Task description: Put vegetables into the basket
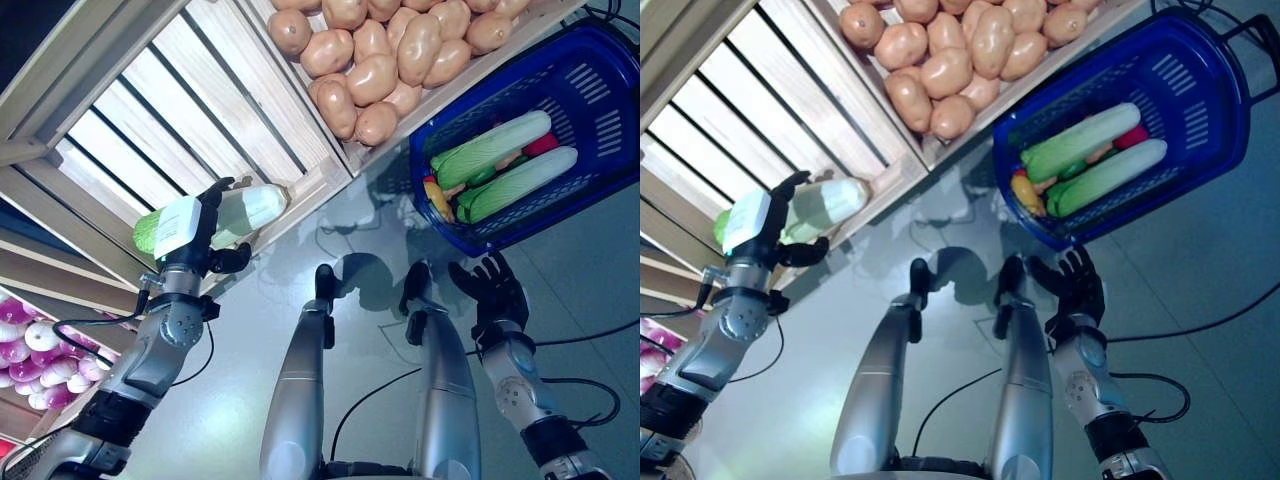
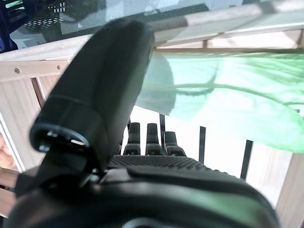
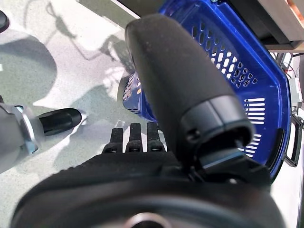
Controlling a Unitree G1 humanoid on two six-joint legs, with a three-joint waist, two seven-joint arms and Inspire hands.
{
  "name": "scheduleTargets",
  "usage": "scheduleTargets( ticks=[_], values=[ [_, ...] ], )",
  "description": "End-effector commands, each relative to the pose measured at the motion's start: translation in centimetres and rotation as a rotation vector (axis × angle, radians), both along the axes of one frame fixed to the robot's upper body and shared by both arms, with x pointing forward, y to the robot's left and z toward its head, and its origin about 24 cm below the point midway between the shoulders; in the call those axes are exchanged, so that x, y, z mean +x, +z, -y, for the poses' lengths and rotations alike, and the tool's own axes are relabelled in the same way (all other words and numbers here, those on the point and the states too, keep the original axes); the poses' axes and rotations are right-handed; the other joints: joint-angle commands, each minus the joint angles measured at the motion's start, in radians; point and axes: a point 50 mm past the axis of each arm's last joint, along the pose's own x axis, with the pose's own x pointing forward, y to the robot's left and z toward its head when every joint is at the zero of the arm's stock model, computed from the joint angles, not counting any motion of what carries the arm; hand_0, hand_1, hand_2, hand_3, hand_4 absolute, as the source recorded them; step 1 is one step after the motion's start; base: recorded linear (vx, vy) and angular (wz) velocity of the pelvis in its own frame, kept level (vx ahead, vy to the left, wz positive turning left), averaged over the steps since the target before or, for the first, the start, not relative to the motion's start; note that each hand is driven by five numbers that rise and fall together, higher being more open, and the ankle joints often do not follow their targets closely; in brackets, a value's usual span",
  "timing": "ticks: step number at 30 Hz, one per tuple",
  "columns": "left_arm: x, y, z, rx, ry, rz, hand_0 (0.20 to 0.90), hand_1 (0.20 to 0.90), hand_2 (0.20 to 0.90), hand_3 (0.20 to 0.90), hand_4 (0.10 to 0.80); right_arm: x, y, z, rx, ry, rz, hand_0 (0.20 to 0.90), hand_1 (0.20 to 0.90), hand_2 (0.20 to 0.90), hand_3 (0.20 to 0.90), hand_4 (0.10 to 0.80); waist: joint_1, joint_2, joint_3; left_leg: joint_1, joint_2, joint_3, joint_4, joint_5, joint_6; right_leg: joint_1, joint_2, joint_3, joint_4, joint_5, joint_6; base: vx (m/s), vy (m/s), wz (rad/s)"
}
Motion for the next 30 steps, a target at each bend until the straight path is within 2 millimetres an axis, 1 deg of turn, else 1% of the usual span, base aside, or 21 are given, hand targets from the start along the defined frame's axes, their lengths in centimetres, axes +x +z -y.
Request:
scheduleTargets(
  ticks=[1,4,7,11,18,22,23,25,30],
  values=[
    [-0.3,3.1,-1.0,0.187,0.082,0.220,0.900,0.900,0.900,0.900,0.800,-0.2,1.8,0.5,-0.053,0.009,0.096,0.900,0.900,0.900,0.900,0.800,-0.027,0.023,-0.004,-0.035,-0.036,0.030,-0.032,0.038,0.035,0.068,0.017,-0.025,-0.010,-0.016,0.034,0.000,0.000,0.00],
    [-0.7,3.6,-1.4,0.297,0.140,0.321,0.900,0.900,0.900,0.900,0.800,-0.3,1.9,0.5,-0.047,0.013,0.096,0.900,0.900,0.900,0.900,0.800,-0.027,0.021,-0.004,-0.039,-0.036,0.030,-0.024,0.032,0.032,0.063,0.016,-0.023,-0.005,-0.018,0.034,0.000,0.001,-0.01],
    [-1.1,3.6,-1.3,0.333,0.149,0.375,0.900,0.900,0.900,0.900,0.800,-0.4,1.8,0.4,-0.046,0.013,0.094,0.900,0.900,0.900,0.900,0.800,-0.026,0.020,-0.004,-0.039,-0.034,0.031,-0.023,0.031,0.030,0.065,0.013,-0.023,-0.008,-0.019,0.034,0.000,0.000,0.00],
    [-1.0,2.7,-1.1,0.315,0.149,0.344,0.900,0.900,0.900,0.900,0.800,-0.2,1.9,0.1,-0.044,0.013,0.098,0.900,0.900,0.900,0.900,0.800,-0.027,0.018,-0.004,-0.043,-0.032,0.029,-0.018,0.030,0.025,0.062,0.014,-0.021,-0.003,-0.022,0.034,0.000,0.000,0.00],
    [-0.2,1.8,-0.8,0.307,0.155,0.305,0.900,0.900,0.900,0.900,0.800,0.2,2.2,-0.4,-0.048,0.027,0.098,0.900,0.900,0.900,0.900,0.800,-0.039,0.009,-0.004,-0.046,-0.025,0.032,-0.018,0.031,0.023,0.055,0.022,-0.013,-0.001,-0.021,0.036,0.000,0.000,0.00],
    [0.3,1.2,-0.5,0.239,0.138,0.271,0.900,0.900,0.900,0.900,0.800,0.5,2.3,-0.7,-0.055,0.039,0.095,0.900,0.900,0.900,0.900,0.800,-0.045,0.006,-0.004,-0.048,-0.024,0.032,-0.015,0.032,0.022,0.050,0.029,-0.005,0.004,-0.019,0.036,0.004,0.003,-0.01],
    [0.7,0.9,-0.3,0.197,0.130,0.241,0.900,0.900,0.900,0.900,0.800,0.5,2.3,-0.8,-0.056,0.043,0.093,0.900,0.900,0.900,0.900,0.800,-0.048,0.003,-0.004,-0.048,-0.023,0.033,-0.013,0.032,0.022,0.049,0.031,-0.003,0.005,-0.018,0.036,0.012,0.008,-0.03],
    [1.0,0.5,-0.2,0.166,0.117,0.210,0.900,0.900,0.900,0.900,0.800,0.7,2.4,-0.9,-0.059,0.046,0.093,0.900,0.900,0.900,0.900,0.800,-0.052,0.001,-0.004,-0.050,-0.023,0.034,-0.010,0.032,0.022,0.048,0.034,0.001,0.004,-0.017,0.037,0.010,0.007,-0.02],
    [1.4,0.1,-0.1,0.125,0.108,0.159,0.900,0.900,0.900,0.900,0.800,0.9,2.6,-1.1,-0.065,0.051,0.090,0.900,0.900,0.900,0.900,0.800,-0.055,-0.002,-0.004,-0.044,-0.024,0.034,-0.016,0.031,0.025,0.051,0.040,0.005,0.000,-0.015,0.037,0.011,0.009,-0.03]
  ],
)
